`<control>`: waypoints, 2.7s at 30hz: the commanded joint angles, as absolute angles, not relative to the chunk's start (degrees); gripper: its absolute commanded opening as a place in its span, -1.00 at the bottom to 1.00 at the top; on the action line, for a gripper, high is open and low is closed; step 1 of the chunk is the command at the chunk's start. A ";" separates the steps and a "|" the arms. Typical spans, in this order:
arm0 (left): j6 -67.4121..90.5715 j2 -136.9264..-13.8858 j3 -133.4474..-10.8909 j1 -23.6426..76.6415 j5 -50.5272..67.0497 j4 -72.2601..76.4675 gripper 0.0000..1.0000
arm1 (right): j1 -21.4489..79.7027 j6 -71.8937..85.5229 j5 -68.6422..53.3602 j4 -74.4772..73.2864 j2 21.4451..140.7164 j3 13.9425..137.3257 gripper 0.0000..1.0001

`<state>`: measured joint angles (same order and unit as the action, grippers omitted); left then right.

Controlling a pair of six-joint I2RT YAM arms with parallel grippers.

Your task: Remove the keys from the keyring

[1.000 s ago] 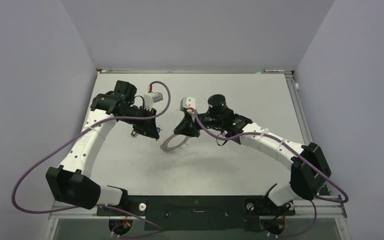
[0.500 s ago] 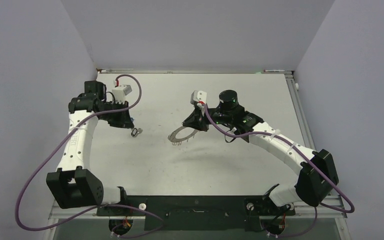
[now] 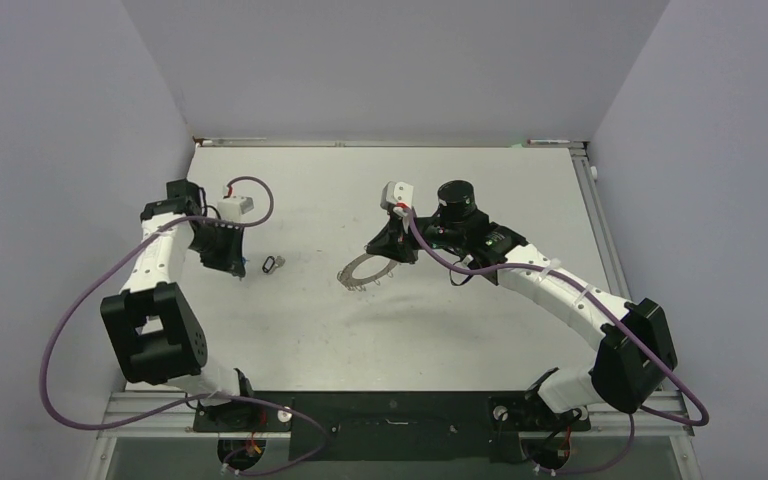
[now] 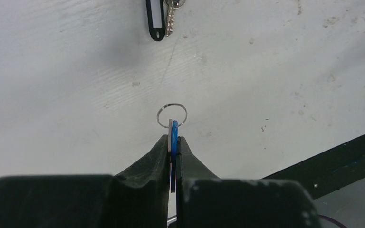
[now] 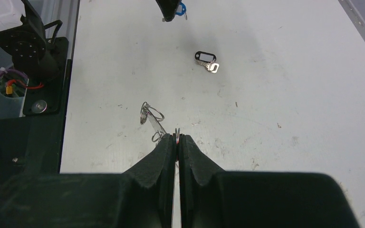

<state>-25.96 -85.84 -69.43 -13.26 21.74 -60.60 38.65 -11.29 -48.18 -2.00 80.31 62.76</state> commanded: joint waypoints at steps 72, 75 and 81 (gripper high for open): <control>-5.75 -79.63 -74.71 2.90 22.24 -44.76 0.92 | 17.29 -26.01 -33.32 -15.08 94.27 69.93 -0.89; -5.75 -79.16 -74.19 2.90 22.47 -44.54 0.92 | 19.49 -26.64 -33.06 -14.86 93.05 65.13 -0.89; -5.54 -78.72 -73.48 2.90 23.41 -44.14 0.93 | 24.22 -27.02 -31.62 -15.53 90.83 58.92 -0.89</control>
